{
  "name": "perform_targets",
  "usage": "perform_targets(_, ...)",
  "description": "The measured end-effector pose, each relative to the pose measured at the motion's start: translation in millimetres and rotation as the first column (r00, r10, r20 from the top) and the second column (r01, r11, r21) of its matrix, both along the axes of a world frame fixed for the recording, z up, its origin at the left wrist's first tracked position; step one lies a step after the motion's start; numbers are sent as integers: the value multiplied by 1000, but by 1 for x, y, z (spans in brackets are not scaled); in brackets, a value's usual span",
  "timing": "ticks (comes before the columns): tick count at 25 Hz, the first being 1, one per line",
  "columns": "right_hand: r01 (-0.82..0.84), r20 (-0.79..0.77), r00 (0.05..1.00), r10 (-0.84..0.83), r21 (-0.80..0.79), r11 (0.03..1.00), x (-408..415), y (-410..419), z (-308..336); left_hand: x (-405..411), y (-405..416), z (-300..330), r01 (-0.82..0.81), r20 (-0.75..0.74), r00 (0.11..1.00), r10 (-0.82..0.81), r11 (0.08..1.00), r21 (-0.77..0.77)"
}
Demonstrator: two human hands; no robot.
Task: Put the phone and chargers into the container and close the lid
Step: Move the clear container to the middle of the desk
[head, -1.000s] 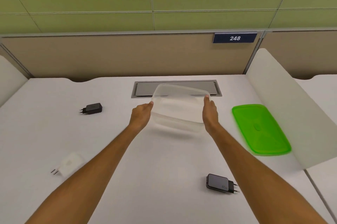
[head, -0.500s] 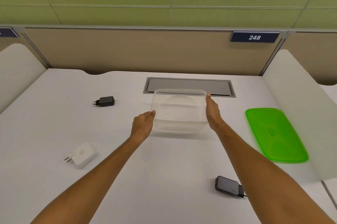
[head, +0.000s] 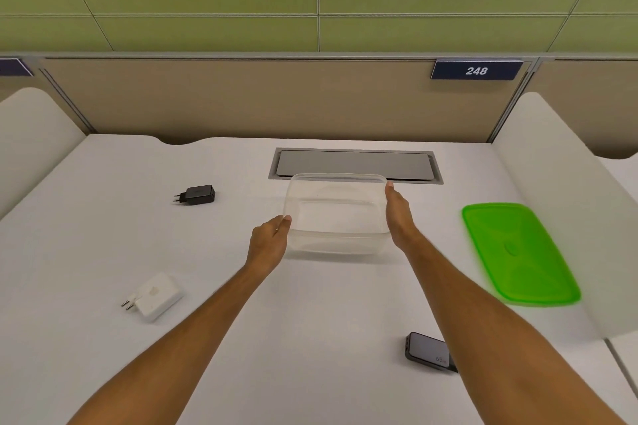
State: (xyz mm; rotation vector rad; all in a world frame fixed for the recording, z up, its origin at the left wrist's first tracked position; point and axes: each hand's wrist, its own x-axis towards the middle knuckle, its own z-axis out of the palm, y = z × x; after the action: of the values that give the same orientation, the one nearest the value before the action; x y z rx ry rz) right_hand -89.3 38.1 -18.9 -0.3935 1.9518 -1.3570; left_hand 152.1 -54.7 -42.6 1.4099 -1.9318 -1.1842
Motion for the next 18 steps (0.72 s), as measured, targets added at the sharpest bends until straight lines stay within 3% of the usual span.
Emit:
perform_targets(10,25,-99,995,-18,70,997,-4,11,5,19,28,-23,38,-45,998,-37,999,35)
perform_targets(13,92,-217,973,-82,36,995,-5,22,10,46,35,-42,117,150,983,-103,990,-82)
perform_targets(16,113,-379,922,-84,55,992,-2,41,10,72,39,-60,250,425,891,-163,955,-158)
perform_targets(18,84,-475,879,-36,81,993,4,54,8,84,43,-68,297,518,841,-155,933,-203)
